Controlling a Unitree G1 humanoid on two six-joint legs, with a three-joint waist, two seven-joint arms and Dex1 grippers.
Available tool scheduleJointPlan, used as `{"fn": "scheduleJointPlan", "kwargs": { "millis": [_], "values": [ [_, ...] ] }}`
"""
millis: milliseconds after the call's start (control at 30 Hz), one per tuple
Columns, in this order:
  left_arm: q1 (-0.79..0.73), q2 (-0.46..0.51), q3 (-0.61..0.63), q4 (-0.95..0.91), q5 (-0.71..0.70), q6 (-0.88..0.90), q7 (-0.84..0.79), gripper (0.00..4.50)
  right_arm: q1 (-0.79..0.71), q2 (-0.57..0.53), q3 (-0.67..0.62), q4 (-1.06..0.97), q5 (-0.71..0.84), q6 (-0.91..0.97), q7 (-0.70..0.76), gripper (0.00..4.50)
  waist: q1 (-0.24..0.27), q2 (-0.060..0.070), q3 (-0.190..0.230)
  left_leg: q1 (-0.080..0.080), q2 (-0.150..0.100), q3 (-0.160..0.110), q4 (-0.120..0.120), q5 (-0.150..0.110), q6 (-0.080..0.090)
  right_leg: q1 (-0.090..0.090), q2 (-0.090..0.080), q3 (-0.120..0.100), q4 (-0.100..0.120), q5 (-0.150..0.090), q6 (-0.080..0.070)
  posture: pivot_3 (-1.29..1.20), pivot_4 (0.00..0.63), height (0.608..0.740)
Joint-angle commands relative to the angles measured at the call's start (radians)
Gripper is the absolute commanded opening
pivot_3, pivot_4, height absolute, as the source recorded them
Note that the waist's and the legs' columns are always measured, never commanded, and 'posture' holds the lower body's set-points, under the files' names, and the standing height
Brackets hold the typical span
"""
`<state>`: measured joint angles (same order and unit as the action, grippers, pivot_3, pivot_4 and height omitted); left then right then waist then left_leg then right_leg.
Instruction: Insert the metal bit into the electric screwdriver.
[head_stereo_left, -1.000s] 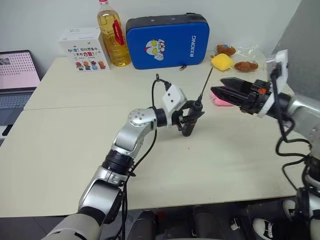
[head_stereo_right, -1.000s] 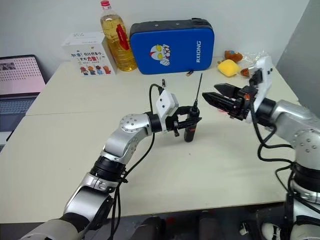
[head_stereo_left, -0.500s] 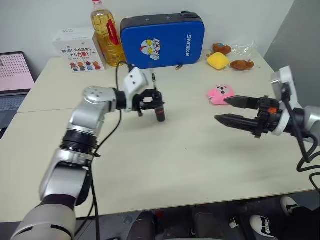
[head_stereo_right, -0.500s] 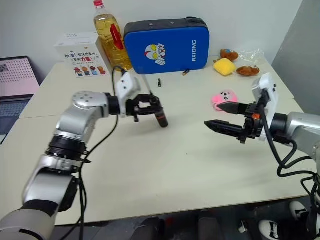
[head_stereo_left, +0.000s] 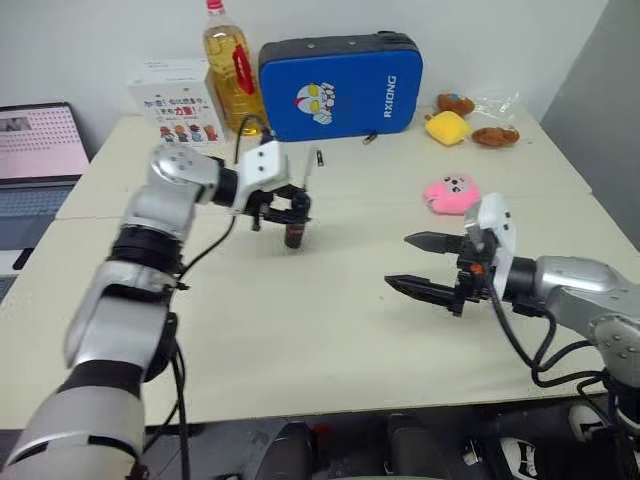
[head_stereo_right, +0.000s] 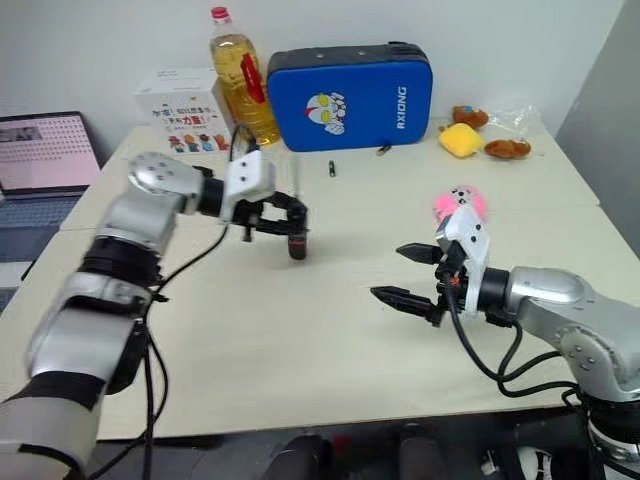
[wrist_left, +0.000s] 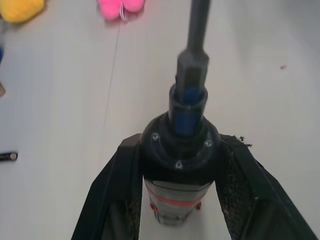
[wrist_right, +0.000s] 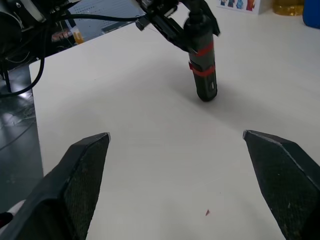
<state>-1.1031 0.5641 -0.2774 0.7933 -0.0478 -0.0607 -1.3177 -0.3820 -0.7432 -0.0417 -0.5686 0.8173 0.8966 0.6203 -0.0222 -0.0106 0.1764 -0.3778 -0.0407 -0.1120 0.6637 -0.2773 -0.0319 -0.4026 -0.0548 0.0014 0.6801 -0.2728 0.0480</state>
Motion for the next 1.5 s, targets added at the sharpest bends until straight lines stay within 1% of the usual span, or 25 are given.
{"fn": "scheduleJointPlan", "kwargs": {
  "millis": [33, 100, 133, 167, 267, 333, 400, 500, 833, 900, 933, 967, 1033, 1067, 1100, 1133, 1200, 1233, 1267, 1367, 1500],
  "values": [
    [0.049, -0.071, -0.041, 0.162, 0.106, -0.050, 0.131, 1.68, 0.022, -0.025, 0.033, 0.003, -0.150, -0.102, -0.020, 4.48, 0.000, -0.001, -0.003, 0.000, 0.000, 0.000, 0.000, 0.000, 0.000, 0.000, 0.000, 0.000, 0.000, 0.000, 0.000, 0.00, 0.150, 0.740],
    [0.057, -0.098, -0.043, 0.188, 0.115, -0.072, 0.143, 1.68, 0.054, -0.038, 0.050, 0.006, -0.205, -0.140, -0.005, 4.48, -0.007, -0.003, -0.004, 0.000, -0.001, 0.001, 0.000, 0.000, 0.000, 0.000, 0.000, 0.001, 0.000, 0.001, -0.001, 0.00, 0.150, 0.740],
    [0.062, -0.109, -0.046, 0.195, 0.119, -0.082, 0.149, 1.68, 0.069, -0.038, 0.044, 0.003, -0.207, -0.145, -0.001, 4.48, -0.009, -0.003, -0.004, 0.000, -0.001, 0.001, 0.000, 0.000, 0.000, -0.001, 0.001, 0.001, 0.000, 0.001, -0.002, 0.00, 0.150, 0.740],
    [0.065, -0.116, -0.047, 0.201, 0.124, -0.089, 0.153, 1.68, 0.078, -0.036, 0.039, 0.001, -0.207, -0.147, 0.002, 4.48, -0.024, -0.004, -0.005, 0.000, -0.001, 0.001, 0.000, 0.000, 0.000, -0.001, 0.001, 0.001, 0.000, 0.002, -0.003, 0.00, 0.150, 0.740],
    [0.069, -0.133, -0.042, 0.217, 0.132, -0.101, 0.156, 1.68, 0.098, -0.029, 0.020, -0.008, -0.208, -0.149, 0.001, 4.48, -0.051, -0.004, -0.005, 0.004, 0.000, 0.003, -0.003, -0.003, 0.005, -0.004, 0.004, 0.010, 0.000, 0.002, -0.004, 0.00, 0.150, 0.740],
    [0.072, -0.150, -0.039, 0.230, 0.144, -0.111, 0.169, 1.68, 0.106, -0.023, 0.003, -0.012, -0.199, -0.143, -0.005, 4.48, -0.057, -0.004, -0.005, 0.004, 0.001, 0.003, -0.003, -0.005, 0.009, -0.004, 0.005, 0.011, 0.000, 0.002, -0.004, 0.00, 0.150, 0.740],
    [0.082, -0.165, -0.046, 0.229, 0.156, -0.116, 0.149, 1.68, 0.104, -0.019, -0.006, -0.010, -0.196, -0.140, -0.007, 4.48, -0.058, -0.004, -0.005, 0.004, 0.001, 0.004, -0.003, -0.006, 0.010, -0.004, 0.009, 0.012, 0.000, 0.002, -0.004, 0.00, 0.150, 0.740],
    [0.093, -0.174, -0.049, 0.223, 0.168, -0.121, 0.126, 1.68, 0.097, -0.014, -0.004, -0.004, -0.201, -0.137, -0.004, 4.48, -0.057, -0.004, -0.005, 0.004, 0.001, 0.004, -0.003, -0.006, 0.010, -0.004, 0.008, 0.013, 0.000, 0.002, -0.004, 0.00, 0.150, 0.740],
    [0.089, -0.192, -0.043, 0.269, 0.212, -0.161, 0.132, 1.68, 0.097, -0.020, 0.028, 0.032, -0.263, -0.151, 0.010, 4.48, -0.055, -0.004, -0.005, 0.004, 0.001, 0.005, -0.002, -0.006, 0.010, -0.004, 0.005, 0.013, 0.000, 0.001, -0.003, 0.00, 0.150, 0.740],
    [0.087, -0.194, -0.041, 0.277, 0.217, -0.169, 0.136, 2.37, 0.097, -0.019, 0.028, 0.035, -0.267, -0.151, 0.015, 4.50, -0.055, -0.004, -0.005, 0.004, 0.001, 0.005, -0.002, -0.006, 0.010, -0.004, 0.005, 0.013, 0.000, 0.001, -0.003, 0.00, 0.150, 0.740],
    [0.086, -0.195, -0.039, 0.280, 0.217, -0.169, 0.134, 2.54, 0.097, -0.019, 0.028, 0.037, -0.269, -0.152, 0.018, 4.50, -0.055, -0.004, -0.004, 0.004, 0.001, 0.005, -0.002, -0.006, 0.010, -0.004, 0.005, 0.013, 0.000, 0.001, -0.003, 0.00, 0.150, 0.740],
    [0.084, -0.196, -0.037, 0.283, 0.217, -0.170, 0.132, 2.81, 0.097, -0.018, 0.026, 0.037, -0.270, -0.151, 0.021, 4.50, -0.051, -0.004, -0.004, 0.004, 0.001, 0.005, -0.002, -0.006, 0.010, -0.004, 0.005, 0.013, 0.000, 0.001, -0.003, 0.00, 0.150, 0.740],
    [0.078, -0.195, -0.029, 0.286, 0.213, -0.168, 0.130, 3.15, 0.094, -0.018, 0.024, 0.036, -0.269, -0.147, 0.028, 4.50, -0.044, -0.004, -0.004, 0.004, 0.001, 0.005, -0.001, -0.006, 0.010, -0.004, 0.005, 0.012, 0.000, 0.001, -0.003, 0.00, 0.150, 0.740],
    [0.071, -0.183, -0.019, 0.278, 0.206, -0.164, 0.124, 3.26, 0.091, -0.021, 0.025, 0.041, -0.269, -0.149, 0.037, 4.50, -0.036, -0.004, -0.004, 0.004, 0.001, 0.005, -0.001, -0.006, 0.010, -0.004, 0.005, 0.013, 0.000, 0.001, -0.003, 0.00, 0.150, 0.740],
    [0.065, -0.162, -0.004, 0.257, 0.191, -0.152, 0.108, 3.63, 0.084, -0.024, 0.026, 0.050, -0.270, -0.152, 0.048, 4.50, -0.031, -0.004, -0.004, 0.003, 0.001, 0.005, -0.001, -0.006, 0.010, -0.003, 0.005, 0.013, 0.000, 0.001, -0.003, 0.00, 0.150, 0.740],
    [0.060, -0.147, 0.008, 0.242, 0.182, -0.143, 0.096, 3.70, 0.079, -0.026, 0.027, 0.056, -0.271, -0.154, 0.055, 4.50, -0.031, -0.005, -0.004, 0.003, 0.000, 0.005, -0.001, -0.006, 0.010, -0.003, 0.003, 0.012, 0.000, 0.001, -0.003, 0.00, 0.150, 0.740],
    [0.061, -0.110, 0.030, 0.200, 0.160, -0.123, 0.064, 4.21, 0.072, -0.030, 0.028, 0.065, -0.274, -0.158, 0.073, 4.50, -0.031, -0.006, -0.003, 0.003, 0.000, 0.005, 0.000, -0.006, 0.010, -0.003, 0.003, 0.012, 0.000, 0.001, -0.003, 0.00, 0.150, 0.740],
    [0.066, -0.075, 0.047, 0.165, 0.142, -0.104, 0.036, 4.37, 0.065, -0.035, 0.031, 0.074, -0.277, -0.163, 0.088, 4.50, -0.031, -0.006, -0.003, 0.003, 0.000, 0.005, -0.001, -0.006, 0.010, -0.004, 0.003, 0.012, 0.000, 0.001, -0.003, 0.00, 0.150, 0.740],
    [0.077, -0.025, 0.070, 0.118, 0.118, -0.074, -0.001, 4.44, 0.054, -0.043, 0.034, 0.092, -0.281, -0.173, 0.111, 4.50, -0.031, -0.007, -0.003, 0.002, 0.000, 0.005, 0.000, -0.006, 0.010, -0.004, 0.003, 0.011, 0.000, 0.001, -0.003, 0.00, 0.150, 0.740],
    [0.129, 0.098, 0.129, -0.030, 0.051, 0.039, -0.082, 4.44, 0.013, -0.056, 0.049, 0.156, -0.300, -0.204, 0.173, 4.50, -0.038, -0.008, -0.001, -0.002, 0.001, 0.004, 0.000, -0.006, 0.009, -0.009, 0.003, 0.011, 0.000, 0.002, -0.003, 0.00, 0.150, 0.740],
    [0.207, 0.184, 0.181, -0.193, -0.010, 0.186, -0.106, 4.44, -0.019, -0.061, 0.054, 0.220, -0.310, -0.234, 0.226, 4.50, -0.029, -0.008, -0.001, -0.002, 0.001, 0.004, 0.000, -0.006, 0.009, -0.008, 0.002, 0.011, 0.000, 0.001, -0.003, 0.00, 0.150, 0.740]
  ]
}}
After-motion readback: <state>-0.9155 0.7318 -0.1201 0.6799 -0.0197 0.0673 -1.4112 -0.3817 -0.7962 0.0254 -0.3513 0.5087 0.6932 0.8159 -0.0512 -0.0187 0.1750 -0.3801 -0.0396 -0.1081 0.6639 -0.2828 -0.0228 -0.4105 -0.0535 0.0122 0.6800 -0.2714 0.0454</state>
